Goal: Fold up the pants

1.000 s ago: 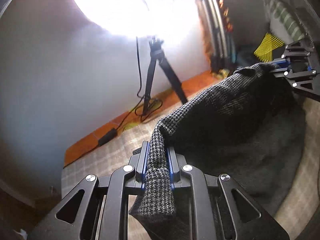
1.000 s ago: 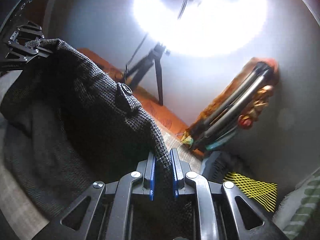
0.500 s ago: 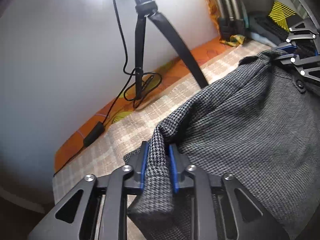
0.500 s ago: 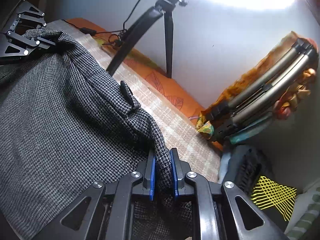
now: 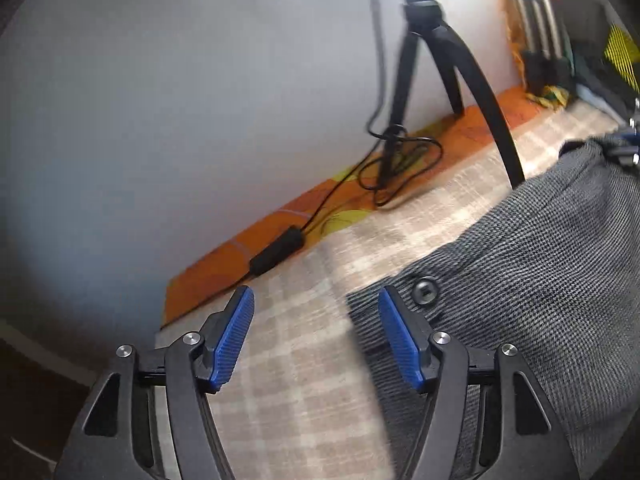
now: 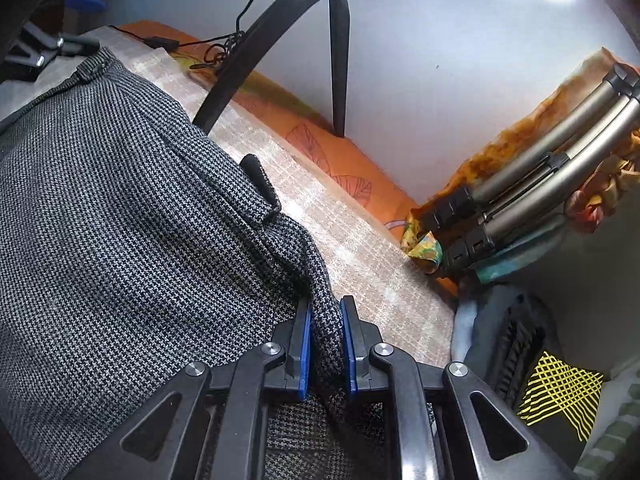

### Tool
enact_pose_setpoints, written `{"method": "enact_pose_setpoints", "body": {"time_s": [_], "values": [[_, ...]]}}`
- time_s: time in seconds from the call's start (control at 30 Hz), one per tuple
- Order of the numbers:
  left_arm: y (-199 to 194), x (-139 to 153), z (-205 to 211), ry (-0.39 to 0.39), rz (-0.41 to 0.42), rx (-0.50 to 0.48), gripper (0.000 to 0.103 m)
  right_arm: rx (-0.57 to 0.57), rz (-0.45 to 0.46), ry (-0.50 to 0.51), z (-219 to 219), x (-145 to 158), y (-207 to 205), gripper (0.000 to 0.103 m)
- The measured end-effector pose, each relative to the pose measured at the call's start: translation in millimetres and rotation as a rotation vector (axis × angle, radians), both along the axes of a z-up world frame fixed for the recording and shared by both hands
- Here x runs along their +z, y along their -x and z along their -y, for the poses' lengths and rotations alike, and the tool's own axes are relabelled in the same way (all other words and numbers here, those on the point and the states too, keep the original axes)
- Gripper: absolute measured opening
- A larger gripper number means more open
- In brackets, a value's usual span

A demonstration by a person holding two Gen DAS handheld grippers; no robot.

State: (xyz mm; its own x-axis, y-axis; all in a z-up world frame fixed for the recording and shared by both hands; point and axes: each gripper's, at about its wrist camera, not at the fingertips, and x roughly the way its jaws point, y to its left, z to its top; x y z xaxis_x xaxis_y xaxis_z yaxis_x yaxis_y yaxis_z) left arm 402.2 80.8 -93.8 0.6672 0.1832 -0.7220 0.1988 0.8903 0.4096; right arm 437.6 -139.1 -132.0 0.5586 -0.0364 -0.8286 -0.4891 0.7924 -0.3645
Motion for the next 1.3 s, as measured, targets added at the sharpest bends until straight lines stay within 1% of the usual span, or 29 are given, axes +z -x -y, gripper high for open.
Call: {"method": "enact_pose_setpoints", "body": {"time_s": [0.03,0.07,0.1,0.17,0.2,0.27,0.37,0.4,0.47,0.5,0.53,0.57,0.63,0.77,0.8,0.87,0.9,0.93,0.97,1.0,1.07,1.13,1.23,1.3], "values": [[4.3,5.4,-7.5,0.036,0.0,0.018,0.065,-0.003,0.0,-0.003,-0.3,0.8,0.0,0.012],[8.4,8.9,-12.1,0.05,0.002,0.023,0.065,-0.007,0.0,-0.005,0.4,1.4,-0.4,0.014],[15.0,12.7,-15.6,0.056,0.009,0.025,0.065,-0.01,0.003,-0.002,0.8,1.8,-0.4,0.017],[30.1,17.5,-18.5,0.071,0.014,0.019,0.065,-0.025,0.018,0.003,4.1,5.5,-0.8,0.038],[37.5,19.1,-16.4,0.087,0.011,0.014,0.065,-0.041,0.026,-0.012,8.2,9.8,-0.9,0.041],[55.4,20.6,-14.7,0.114,0.002,0.003,0.065,-0.066,0.007,-0.074,17.4,18.1,-0.5,0.052],[81.1,20.8,-8.5,0.159,-0.006,-0.012,0.065,-0.104,0.006,-0.156,32.3,33.9,12.0,0.061],[88.6,21.7,-4.7,0.176,-0.011,-0.019,0.065,-0.109,0.008,-0.176,36.5,37.8,18.9,0.062],[103.8,18.0,4.7,0.21,-0.023,-0.034,0.065,-0.131,0.002,-0.225,44.8,45.9,38.3,0.07],[109.8,17.2,7.2,0.221,-0.028,-0.033,0.065,-0.151,0.001,-0.248,50.1,49.5,48.3,0.073],[117.1,15.6,8.6,0.238,-0.032,-0.029,0.065,-0.183,0.0,-0.279,59.7,52.2,62.0,0.078],[123.1,12.7,9.2,0.266,-0.04,-0.026,0.065,-0.208,-0.003,-0.298,62.2,53.6,73.6,0.081],[132.1,6.3,9.0,0.302,-0.057,-0.012,0.065,-0.281,-0.019,-0.364,79.5,53.6,97.6,0.085],[138.9,-10.8,2.8,0.304,-0.092,0.044,0.065,-0.425,-0.099,-0.508,113.0,39.8,128.3,0.085],[138.7,-15.8,1.4,0.286,-0.096,0.057,0.065,-0.463,-0.122,-0.549,120.1,34.8,134.2,0.085],[137.4,-27.4,-2.3,0.196,-0.095,0.087,0.065,-0.495,-0.149,-0.595,127.1,31.1,146.3,0.085],[136.0,-33.2,-5.3,0.159,-0.094,0.094,0.067,-0.508,-0.162,-0.612,130.1,27.1,149.6,0.085],[135.5,-35.4,-9.5,0.17,-0.088,0.094,0.07,-0.52,-0.172,-0.626,131.3,23.5,152.3,0.085],[134.8,-34.8,-14.7,0.194,-0.079,0.109,0.074,-0.533,-0.182,-0.65,132.4,20.8,153.7,0.085],[133.5,-34.3,-16.8,0.192,-0.072,0.121,0.075,-0.542,-0.189,-0.679,133.4,19.3,154.2,0.085],[132.4,-31.6,-17.6,0.167,-0.046,0.136,0.075,-0.556,-0.199,-0.729,134.8,17.6,155.2,0.085],[133.9,-27.3,-20.8,0.2,-0.046,0.153,0.075,-0.578,-0.209,-0.764,136.1,14.5,154.2,0.085],[146.8,-13.5,-16.6,0.205,-0.005,0.15,0.073,-0.623,-0.241,-0.836,138.4,5.8,151.6,0.086],[157.7,0.3,-9.6,0.258,0.018,0.119,0.073,-0.646,-0.251,-0.873,140.6,-0.6,150.5,0.087]]}}
